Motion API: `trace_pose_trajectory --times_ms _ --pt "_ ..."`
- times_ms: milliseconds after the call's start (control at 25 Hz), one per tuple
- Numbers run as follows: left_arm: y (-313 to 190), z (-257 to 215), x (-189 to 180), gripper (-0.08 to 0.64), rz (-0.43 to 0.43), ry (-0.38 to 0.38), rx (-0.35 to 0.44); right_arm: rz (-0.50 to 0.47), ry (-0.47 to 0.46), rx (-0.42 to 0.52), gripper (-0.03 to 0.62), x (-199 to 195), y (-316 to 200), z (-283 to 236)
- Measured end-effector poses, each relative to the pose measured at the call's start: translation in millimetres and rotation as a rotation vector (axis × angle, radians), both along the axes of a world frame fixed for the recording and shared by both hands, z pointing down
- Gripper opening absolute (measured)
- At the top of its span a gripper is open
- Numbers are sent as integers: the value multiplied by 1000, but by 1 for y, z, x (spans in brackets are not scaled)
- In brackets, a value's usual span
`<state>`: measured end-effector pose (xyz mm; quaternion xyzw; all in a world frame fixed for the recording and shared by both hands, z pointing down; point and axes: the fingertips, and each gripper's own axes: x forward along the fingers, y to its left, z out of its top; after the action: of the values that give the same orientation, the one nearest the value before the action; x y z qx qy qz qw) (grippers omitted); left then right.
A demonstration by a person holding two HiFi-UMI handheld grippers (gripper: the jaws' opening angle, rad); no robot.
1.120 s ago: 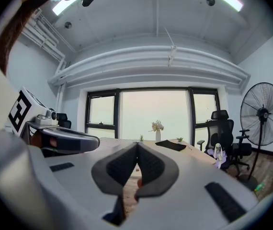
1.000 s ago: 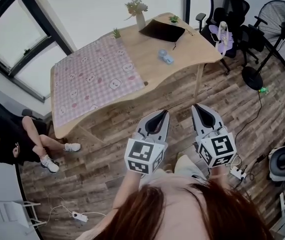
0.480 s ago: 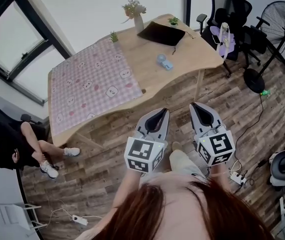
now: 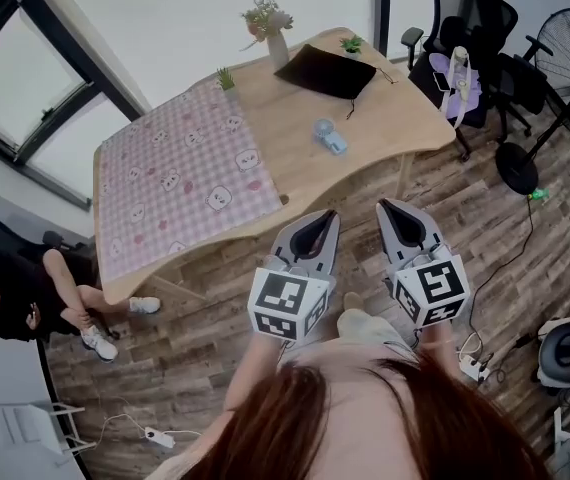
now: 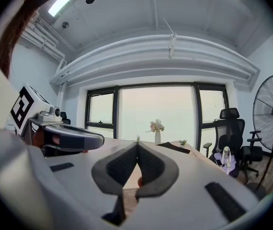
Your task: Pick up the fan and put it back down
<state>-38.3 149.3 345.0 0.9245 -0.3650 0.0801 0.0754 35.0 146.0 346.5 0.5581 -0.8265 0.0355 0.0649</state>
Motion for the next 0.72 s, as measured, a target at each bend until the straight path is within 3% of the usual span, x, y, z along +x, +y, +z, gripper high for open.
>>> trace_pose_trajectory --times_ms 720 --pt "-90 -1 34 12 -87 -13 5 -91 34 -2 0 34 -99 5"
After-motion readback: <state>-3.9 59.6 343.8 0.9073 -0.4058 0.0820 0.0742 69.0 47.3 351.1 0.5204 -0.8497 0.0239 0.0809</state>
